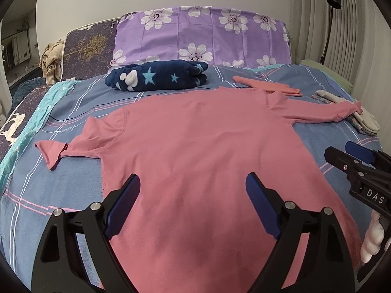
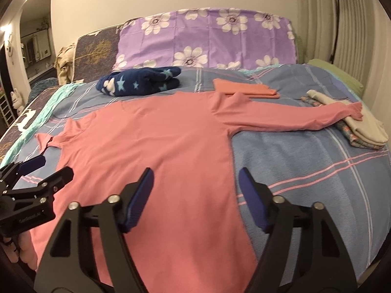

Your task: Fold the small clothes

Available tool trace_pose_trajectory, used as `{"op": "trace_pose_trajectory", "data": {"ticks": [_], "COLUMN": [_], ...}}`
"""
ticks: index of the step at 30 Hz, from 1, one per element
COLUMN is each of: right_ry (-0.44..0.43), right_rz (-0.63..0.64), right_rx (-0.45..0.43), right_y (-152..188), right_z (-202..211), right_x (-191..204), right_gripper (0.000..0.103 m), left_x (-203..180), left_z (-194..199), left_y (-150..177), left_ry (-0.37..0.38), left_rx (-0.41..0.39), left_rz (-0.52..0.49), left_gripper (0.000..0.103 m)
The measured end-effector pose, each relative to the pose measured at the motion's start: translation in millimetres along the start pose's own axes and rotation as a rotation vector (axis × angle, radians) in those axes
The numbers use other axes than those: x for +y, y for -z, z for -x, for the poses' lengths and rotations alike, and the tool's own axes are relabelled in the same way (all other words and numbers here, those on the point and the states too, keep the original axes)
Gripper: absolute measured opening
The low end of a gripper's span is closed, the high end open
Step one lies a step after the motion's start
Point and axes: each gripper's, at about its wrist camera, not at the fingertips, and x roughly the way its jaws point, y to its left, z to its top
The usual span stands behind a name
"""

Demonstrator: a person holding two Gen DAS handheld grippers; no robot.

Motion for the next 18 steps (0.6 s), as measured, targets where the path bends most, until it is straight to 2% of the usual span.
{"op": "trace_pose_trajectory", "data": {"ticks": [18], "right_ry": [-0.004], "right_rz": [0.019], "right_rx": [0.01], "right_y": [3.0], "right_z": [-2.4], "right_x": [3.0], "right_gripper": [0.067], "left_x": [-1.9], "left_z": [-3.7], "left_y": [4.1], "left_ry": [-0.003], "left_rx": [0.015], "left_rz": [-0.017], "left_gripper": [0.087]}}
